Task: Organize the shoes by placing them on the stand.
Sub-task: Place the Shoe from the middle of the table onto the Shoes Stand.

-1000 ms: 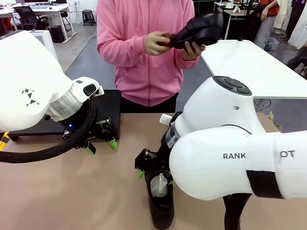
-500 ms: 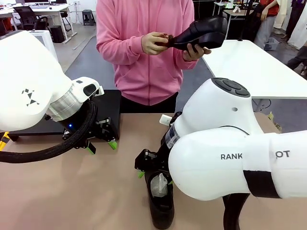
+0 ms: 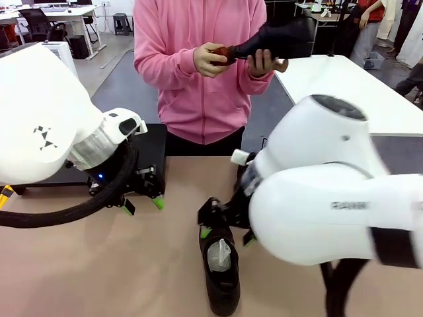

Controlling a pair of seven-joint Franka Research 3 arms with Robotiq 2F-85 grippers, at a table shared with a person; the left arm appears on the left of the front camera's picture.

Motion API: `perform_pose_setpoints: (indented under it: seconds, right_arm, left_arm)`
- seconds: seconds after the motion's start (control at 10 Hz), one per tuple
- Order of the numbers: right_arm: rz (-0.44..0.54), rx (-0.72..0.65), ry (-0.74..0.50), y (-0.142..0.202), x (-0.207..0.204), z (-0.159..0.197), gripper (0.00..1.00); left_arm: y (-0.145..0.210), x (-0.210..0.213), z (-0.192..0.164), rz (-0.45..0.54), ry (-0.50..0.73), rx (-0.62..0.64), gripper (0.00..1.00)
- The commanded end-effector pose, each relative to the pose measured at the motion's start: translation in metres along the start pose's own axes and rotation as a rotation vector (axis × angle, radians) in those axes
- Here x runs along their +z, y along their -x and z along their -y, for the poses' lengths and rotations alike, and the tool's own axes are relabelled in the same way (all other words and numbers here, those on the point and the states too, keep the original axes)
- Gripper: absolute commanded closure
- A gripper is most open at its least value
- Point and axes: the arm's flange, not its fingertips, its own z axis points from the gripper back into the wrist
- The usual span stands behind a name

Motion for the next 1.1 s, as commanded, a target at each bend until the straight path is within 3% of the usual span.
perform_pose_setpoints:
  seconds: [0.0, 0.2, 0.4, 0.5, 1.0]
  right_arm:
    - [0.095, -0.066, 0.098, -0.004, 0.050, 0.047, 0.00]
    - [0.191, -0.272, 0.162, -0.013, 0.078, 0.101, 0.00]
    - [0.256, -0.452, 0.244, -0.014, 0.092, 0.141, 0.00]
    - [0.198, -0.260, 0.149, -0.043, 0.095, 0.092, 0.00]
    - [0.198, -0.260, 0.149, -0.043, 0.095, 0.092, 0.00]
  left_arm:
    - [0.037, -0.013, 0.030, 0.031, -0.011, 0.039, 0.29]
    - [0.068, -0.024, 0.063, 0.027, -0.034, 0.068, 0.29]
    - [0.088, -0.034, 0.084, -0.075, -0.128, 0.058, 0.29]
    - [0.087, -0.044, 0.095, -0.077, -0.174, 0.045, 0.29]
    - [0.066, -0.086, 0.120, -0.046, -0.206, 0.039, 0.29]
